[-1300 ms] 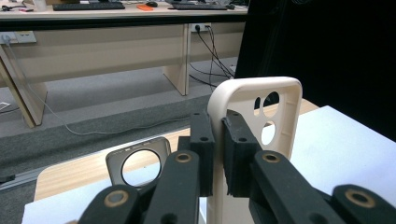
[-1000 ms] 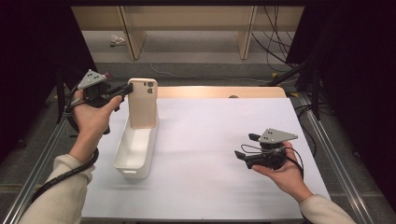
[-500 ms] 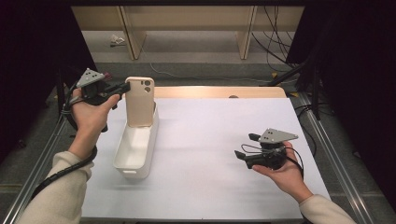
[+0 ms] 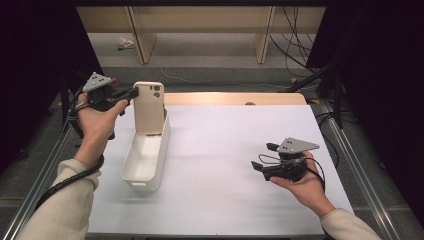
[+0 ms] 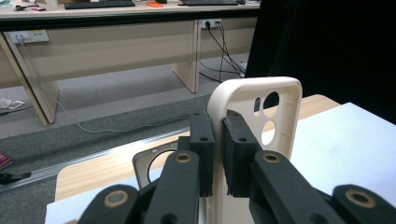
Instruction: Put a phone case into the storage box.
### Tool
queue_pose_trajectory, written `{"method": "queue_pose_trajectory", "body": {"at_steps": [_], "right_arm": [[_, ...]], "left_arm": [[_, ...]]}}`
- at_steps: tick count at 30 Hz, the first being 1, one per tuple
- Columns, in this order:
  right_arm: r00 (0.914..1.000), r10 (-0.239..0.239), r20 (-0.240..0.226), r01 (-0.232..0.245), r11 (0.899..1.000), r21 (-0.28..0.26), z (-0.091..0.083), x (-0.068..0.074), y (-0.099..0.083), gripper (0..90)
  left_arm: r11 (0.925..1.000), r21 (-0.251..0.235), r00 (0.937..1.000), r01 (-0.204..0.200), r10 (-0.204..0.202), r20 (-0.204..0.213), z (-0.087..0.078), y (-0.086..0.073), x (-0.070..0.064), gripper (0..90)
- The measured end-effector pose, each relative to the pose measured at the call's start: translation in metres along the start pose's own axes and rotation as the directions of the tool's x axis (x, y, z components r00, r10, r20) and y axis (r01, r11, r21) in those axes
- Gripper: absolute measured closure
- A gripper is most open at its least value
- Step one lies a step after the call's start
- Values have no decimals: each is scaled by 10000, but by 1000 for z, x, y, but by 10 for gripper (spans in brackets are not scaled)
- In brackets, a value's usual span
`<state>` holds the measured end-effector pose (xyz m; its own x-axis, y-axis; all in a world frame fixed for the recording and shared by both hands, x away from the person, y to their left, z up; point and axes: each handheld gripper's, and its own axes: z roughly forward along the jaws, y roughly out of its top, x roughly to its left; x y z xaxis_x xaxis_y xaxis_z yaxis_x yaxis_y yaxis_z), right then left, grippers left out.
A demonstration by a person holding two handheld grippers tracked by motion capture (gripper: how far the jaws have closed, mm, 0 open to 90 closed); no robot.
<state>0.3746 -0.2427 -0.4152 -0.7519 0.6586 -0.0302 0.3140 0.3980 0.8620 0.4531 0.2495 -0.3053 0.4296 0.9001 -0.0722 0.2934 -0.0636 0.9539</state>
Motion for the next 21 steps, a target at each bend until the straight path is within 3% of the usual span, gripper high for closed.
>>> {"method": "queue_pose_trajectory", "body": {"at_steps": [21], "right_arm": [[10000,37,-51,-37,10000,17,0,0,0,168]], "left_arm": [[10000,86,9999,-37,38,-115,13,-1,5,834]]}}
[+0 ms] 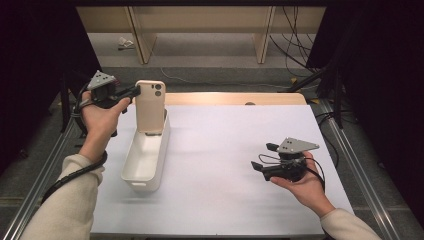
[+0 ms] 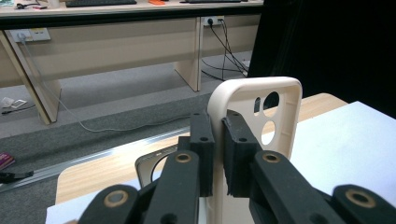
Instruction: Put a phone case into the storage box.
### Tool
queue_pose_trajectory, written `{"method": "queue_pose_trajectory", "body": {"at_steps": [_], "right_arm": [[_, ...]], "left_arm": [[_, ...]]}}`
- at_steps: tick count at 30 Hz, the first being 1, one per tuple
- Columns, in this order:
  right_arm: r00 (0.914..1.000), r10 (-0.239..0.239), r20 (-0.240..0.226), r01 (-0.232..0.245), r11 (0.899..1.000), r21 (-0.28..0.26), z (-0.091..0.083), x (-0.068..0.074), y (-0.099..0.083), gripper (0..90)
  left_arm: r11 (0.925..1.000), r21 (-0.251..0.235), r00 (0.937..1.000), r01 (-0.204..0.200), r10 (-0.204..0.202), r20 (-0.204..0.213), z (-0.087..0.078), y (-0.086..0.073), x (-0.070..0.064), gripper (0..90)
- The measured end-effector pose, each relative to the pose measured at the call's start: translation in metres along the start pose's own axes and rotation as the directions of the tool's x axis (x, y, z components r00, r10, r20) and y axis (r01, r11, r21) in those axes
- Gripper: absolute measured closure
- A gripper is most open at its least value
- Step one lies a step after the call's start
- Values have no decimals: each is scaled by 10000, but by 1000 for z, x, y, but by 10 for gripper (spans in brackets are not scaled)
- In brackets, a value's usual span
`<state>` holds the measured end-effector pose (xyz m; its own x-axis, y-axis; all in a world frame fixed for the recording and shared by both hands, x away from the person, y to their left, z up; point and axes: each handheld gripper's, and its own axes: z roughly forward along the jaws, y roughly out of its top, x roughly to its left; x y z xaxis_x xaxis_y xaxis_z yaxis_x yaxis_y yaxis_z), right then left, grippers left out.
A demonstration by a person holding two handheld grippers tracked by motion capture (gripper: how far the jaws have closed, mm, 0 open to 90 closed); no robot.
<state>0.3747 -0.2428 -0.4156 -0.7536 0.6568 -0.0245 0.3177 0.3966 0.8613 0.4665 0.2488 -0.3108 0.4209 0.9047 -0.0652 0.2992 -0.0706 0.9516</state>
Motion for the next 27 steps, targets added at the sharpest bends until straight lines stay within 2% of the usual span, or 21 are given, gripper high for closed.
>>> {"method": "queue_pose_trajectory", "body": {"at_steps": [13,27], "right_arm": [[10000,35,-10,-36,10000,-55,0,0,0,168],[10000,40,-27,-40,10000,-56,0,0,0,167]], "left_arm": [[9999,18,9999,103,-103,-125,6,-3,6,834],[10000,16,9997,-44,44,-247,13,-5,8,834]]}}
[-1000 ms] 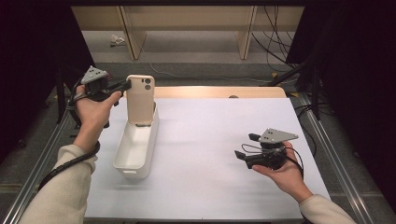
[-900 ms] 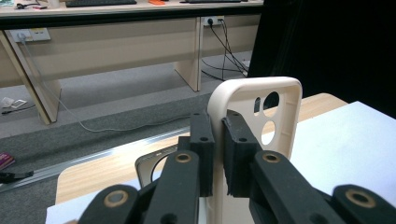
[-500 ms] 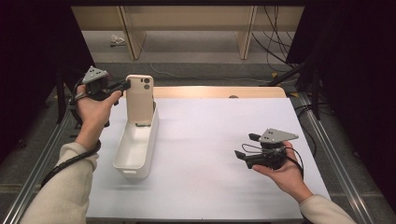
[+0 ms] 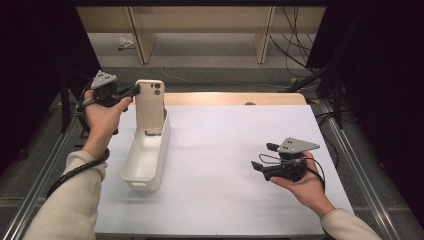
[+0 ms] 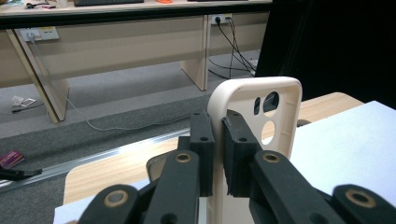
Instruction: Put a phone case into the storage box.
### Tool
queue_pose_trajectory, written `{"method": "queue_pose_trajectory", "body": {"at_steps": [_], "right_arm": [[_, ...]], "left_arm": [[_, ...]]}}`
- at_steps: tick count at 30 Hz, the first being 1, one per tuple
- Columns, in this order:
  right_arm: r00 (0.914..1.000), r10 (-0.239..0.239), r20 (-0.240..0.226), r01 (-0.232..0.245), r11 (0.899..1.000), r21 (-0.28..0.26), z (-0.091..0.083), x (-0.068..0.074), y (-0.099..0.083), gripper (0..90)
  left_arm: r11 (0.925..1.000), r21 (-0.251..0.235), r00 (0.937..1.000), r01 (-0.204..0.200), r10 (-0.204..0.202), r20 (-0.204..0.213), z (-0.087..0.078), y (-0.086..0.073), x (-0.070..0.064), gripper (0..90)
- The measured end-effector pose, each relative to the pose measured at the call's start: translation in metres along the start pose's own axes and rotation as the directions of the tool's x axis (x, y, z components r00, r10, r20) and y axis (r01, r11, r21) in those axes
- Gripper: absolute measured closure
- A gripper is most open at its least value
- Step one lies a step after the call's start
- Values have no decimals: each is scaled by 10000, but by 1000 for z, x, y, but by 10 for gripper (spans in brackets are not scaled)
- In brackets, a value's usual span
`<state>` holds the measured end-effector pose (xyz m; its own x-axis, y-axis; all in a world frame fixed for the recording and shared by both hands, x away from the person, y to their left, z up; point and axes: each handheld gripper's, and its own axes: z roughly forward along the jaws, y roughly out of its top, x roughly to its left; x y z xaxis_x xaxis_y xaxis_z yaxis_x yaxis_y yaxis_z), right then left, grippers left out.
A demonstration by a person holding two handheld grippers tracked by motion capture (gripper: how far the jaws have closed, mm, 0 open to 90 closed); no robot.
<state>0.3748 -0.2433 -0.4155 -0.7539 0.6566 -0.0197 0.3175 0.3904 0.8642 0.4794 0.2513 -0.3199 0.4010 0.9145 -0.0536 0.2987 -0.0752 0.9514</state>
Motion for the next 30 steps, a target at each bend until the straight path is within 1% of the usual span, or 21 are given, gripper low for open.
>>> {"method": "queue_pose_trajectory", "body": {"at_steps": [6,10,18,26,30], "right_arm": [[10000,-10,-2,10,10000,5,0,0,0,167],[10000,-7,-7,7,10000,27,0,0,0,167],[10000,-10,-12,10,10000,20,0,0,0,167],[10000,-7,-13,7,10000,10,0,0,0,167],[10000,17,-24,-17,10000,7,0,0,0,167]], "left_arm": [[9999,20,9999,147,-147,-50,5,-4,3,833],[9998,80,9995,206,-204,-227,8,-7,6,833],[9994,76,9985,335,-331,-431,14,-15,11,833],[9985,169,9972,522,-512,-541,21,-26,14,832],[9983,221,9969,546,-532,-580,23,-29,15,832]]}}
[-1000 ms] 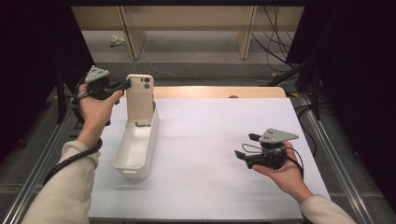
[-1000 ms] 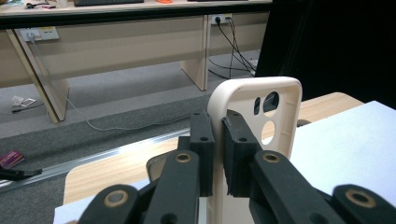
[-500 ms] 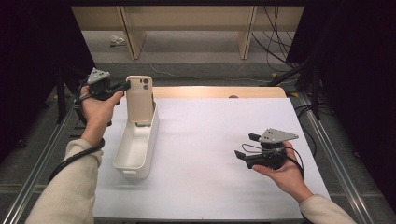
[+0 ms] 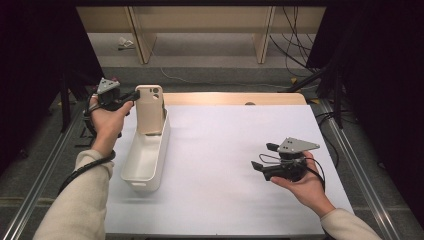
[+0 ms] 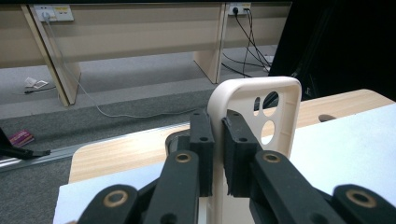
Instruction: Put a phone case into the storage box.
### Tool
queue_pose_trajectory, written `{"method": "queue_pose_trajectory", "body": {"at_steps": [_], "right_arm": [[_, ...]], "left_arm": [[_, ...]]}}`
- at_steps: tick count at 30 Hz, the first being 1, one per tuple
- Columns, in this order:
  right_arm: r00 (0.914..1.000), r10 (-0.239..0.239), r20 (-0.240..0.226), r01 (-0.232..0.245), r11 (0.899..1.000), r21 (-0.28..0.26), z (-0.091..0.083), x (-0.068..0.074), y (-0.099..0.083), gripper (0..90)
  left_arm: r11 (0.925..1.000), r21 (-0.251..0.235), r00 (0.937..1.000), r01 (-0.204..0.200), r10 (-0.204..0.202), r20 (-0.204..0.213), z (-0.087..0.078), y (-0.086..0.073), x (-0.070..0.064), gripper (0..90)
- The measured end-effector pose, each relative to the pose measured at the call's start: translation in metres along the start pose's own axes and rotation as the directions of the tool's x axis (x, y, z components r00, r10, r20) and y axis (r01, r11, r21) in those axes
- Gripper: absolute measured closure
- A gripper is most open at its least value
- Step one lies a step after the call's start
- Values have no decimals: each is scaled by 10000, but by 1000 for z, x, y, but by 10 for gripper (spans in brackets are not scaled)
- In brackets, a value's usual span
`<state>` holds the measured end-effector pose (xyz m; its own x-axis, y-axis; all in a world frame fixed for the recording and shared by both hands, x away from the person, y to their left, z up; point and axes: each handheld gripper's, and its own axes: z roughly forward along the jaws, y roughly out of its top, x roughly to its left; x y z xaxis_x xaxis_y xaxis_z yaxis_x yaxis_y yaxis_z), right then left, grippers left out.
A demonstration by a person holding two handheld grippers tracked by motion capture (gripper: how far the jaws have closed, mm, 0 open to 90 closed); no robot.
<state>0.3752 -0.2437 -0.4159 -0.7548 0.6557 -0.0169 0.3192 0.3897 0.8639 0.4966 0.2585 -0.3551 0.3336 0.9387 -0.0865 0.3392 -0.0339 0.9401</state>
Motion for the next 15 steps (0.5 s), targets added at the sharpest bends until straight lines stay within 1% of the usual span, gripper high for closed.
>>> {"method": "queue_pose_trajectory", "body": {"at_steps": [15], "right_arm": [[10000,-12,-20,12,10000,4,0,0,0,167]], "left_arm": [[9998,178,10000,64,-64,14,10,-8,0,831]]}}
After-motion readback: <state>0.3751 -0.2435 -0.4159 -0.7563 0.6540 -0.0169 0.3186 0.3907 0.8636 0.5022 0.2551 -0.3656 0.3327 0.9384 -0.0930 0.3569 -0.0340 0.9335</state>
